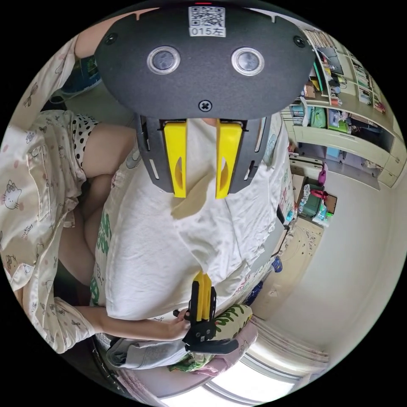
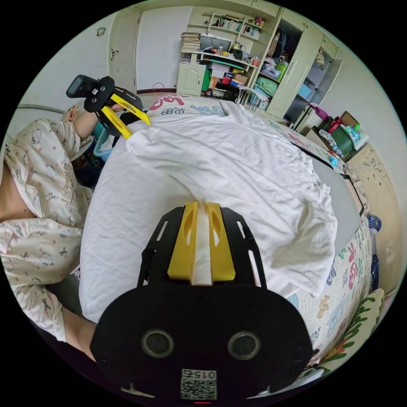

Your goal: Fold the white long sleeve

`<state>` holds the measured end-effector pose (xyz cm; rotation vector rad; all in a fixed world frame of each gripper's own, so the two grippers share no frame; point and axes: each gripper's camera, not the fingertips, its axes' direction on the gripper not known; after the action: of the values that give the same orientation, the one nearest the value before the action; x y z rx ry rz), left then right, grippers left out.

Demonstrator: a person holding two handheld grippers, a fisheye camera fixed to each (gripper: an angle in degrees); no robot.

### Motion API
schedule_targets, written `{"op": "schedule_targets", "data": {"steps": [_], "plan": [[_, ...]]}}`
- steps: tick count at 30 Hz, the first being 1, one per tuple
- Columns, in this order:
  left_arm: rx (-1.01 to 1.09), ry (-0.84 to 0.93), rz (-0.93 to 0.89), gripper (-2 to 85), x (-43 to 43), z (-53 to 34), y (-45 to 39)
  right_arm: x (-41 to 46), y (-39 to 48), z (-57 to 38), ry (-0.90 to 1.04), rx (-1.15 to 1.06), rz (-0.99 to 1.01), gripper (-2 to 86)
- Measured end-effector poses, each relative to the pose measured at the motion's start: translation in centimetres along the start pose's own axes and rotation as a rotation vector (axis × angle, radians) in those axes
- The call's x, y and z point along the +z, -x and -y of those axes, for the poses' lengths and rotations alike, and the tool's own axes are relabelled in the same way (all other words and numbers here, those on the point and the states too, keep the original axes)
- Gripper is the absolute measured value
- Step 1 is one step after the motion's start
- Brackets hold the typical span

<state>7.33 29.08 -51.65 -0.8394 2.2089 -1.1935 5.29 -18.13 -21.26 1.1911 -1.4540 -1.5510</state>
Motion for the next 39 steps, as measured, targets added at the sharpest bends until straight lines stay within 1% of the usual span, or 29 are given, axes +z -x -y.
{"op": "schedule_targets", "data": {"steps": [1, 3, 4, 5, 7, 10, 12, 14, 16, 17, 18, 19, 21, 24, 28, 29, 33, 36, 39], "plan": [[-0.003, -0.007, 0.008, 8.3, -0.2, 0.0, 0.1, -0.2, -0.2, -0.1, -0.001, -0.001, 0.001, 5.1], [-0.003, -0.045, -0.017, 3.6, -1.1, 0.0, 0.3, -1.4, -1.1, -0.7, -0.026, -0.02, 0.017, 6.0], [0.0, -0.046, -0.011, 3.0, -1.3, 0.0, 0.3, -1.9, -1.3, -1.0, -0.043, -0.035, 0.026, 6.7], [-0.01, -0.049, 0.021, 2.1, -1.8, -0.1, 0.5, -3.3, -1.6, -1.8, -0.091, -0.065, 0.033, 8.2], [-0.071, -0.084, 0.09, 1.4, -3.7, -0.6, 1.1, -5.8, -2.9, -3.4, -0.157, -0.048, -0.011, 9.9], [-0.195, -0.161, 0.186, 0.7, -7.8, -3.1, 2.4, -9.8, -7.5, -7.9, -0.252, 0.148, -0.188, 10.4], [-0.29, -0.194, 0.289, 0.4, -10.8, -5.8, 2.7, -11.8, -11.8, -12.6, -0.343, 0.344, -0.307, 11.0], [-0.352, -0.216, 0.316, 0.4, -12.6, -7.9, 2.7, -12.0, -14.6, -15.1, -0.334, 0.448, -0.338, 11.4], [-0.393, -0.241, 0.25, 0.8, -13.8, -9.7, 2.7, -11.9, -16.9, -16.4, -0.283, 0.518, -0.329, 12.1], [-0.403, -0.252, 0.164, 1.2, -13.7, -10.5, 2.7, -12.1, -17.9, -16.9, -0.297, 0.546, -0.31, 12.6], [-0.393, -0.259, 0.092, 2.1, -13.1, -10.9, 2.5, -12.4, -18.4, -17.1, -0.319, 0.547, -0.288, 12.6], [-0.384, -0.263, 0.071, 2.6, -12.7, -10.8, 2.3, -12.4, -18.6, -17.0, -0.324, 0.539, -0.281, 12.6], [-0.31, -0.263, 0.005, 6.3, -10.6, -9.1, 1.8, -12.2, -19.0, -16.5, -0.302, 0.513, -0.303, 12.0], [-0.185, -0.242, -0.046, 8.6, -8.0, -5.5, 1.6, -11.8, -19.8, -16.3, -0.279, 0.503, -0.33, 11.9], [-0.088, -0.18, -0.061, 9.5, -4.7, -2.3, 1.7, -12.2, -21.0, -16.8, -0.287, 0.511, -0.326, 11.8], [-0.058, -0.154, -0.072, 9.3, -3.6, -1.4, 1.6, -12.4, -21.3, -16.9, -0.297, 0.513, -0.326, 11.8], [-0.001, -0.151, -0.09, 7.1, -2.6, 0.2, 1.1, -12.8, -22.4, -17.4, -0.312, 0.527, -0.347, 11.6], [-0.005, -0.152, -0.05, 3.6, -1.9, 0.6, 0.2, -12.6, -23.2, -17.9, -0.309, 0.543, -0.354, 11.5], [-0.031, -0.193, -0.018, 2.0, -2.3, -0.1, -0.4, -12.4, -24.2, -18.7, -0.311, 0.57, -0.352, 11.5]]}}
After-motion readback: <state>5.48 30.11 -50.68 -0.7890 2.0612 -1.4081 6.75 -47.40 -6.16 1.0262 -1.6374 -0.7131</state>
